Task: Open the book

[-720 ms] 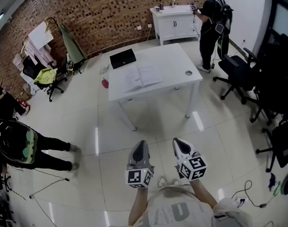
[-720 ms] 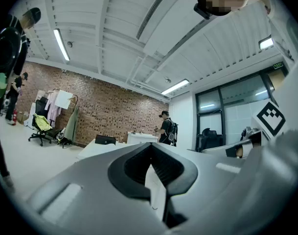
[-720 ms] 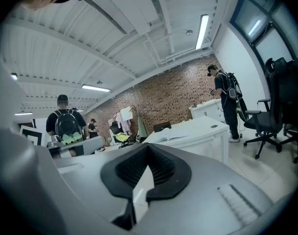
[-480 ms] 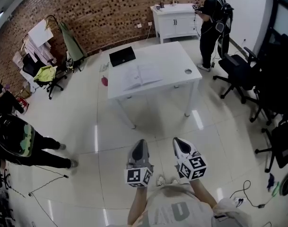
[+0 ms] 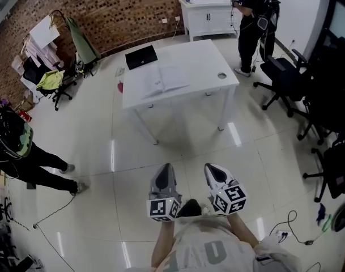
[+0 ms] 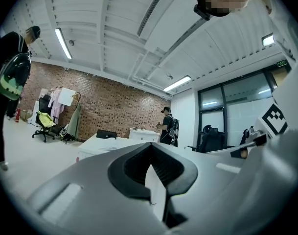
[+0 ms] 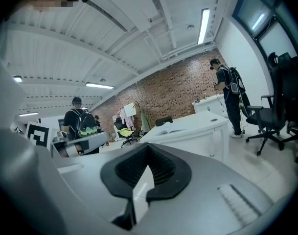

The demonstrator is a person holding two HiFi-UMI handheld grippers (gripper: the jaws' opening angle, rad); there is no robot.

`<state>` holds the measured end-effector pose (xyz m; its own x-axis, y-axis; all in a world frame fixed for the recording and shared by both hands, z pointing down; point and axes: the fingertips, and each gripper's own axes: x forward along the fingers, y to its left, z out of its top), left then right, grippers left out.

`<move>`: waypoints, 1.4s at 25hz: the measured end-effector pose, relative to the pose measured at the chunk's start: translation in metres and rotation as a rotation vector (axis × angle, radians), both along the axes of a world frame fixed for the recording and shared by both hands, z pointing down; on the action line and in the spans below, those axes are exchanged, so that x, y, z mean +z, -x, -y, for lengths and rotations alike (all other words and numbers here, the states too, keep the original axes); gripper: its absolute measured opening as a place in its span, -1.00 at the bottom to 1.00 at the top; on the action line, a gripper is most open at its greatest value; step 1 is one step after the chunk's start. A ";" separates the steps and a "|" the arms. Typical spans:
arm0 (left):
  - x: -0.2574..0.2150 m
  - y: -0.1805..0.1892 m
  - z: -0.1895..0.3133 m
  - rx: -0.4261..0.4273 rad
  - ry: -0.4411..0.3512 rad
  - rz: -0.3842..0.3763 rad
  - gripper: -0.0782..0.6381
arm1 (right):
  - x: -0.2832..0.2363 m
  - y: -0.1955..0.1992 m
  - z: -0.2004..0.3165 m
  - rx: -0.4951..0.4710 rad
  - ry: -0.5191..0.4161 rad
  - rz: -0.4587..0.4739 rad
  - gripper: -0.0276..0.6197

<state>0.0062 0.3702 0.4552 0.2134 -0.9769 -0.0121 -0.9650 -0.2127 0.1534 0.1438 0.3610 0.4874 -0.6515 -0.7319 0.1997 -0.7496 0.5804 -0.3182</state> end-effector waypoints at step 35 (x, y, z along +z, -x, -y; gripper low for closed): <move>0.023 0.114 0.472 0.042 0.010 0.025 -0.74 | 0.019 0.133 0.460 -0.045 0.037 -0.088 -0.90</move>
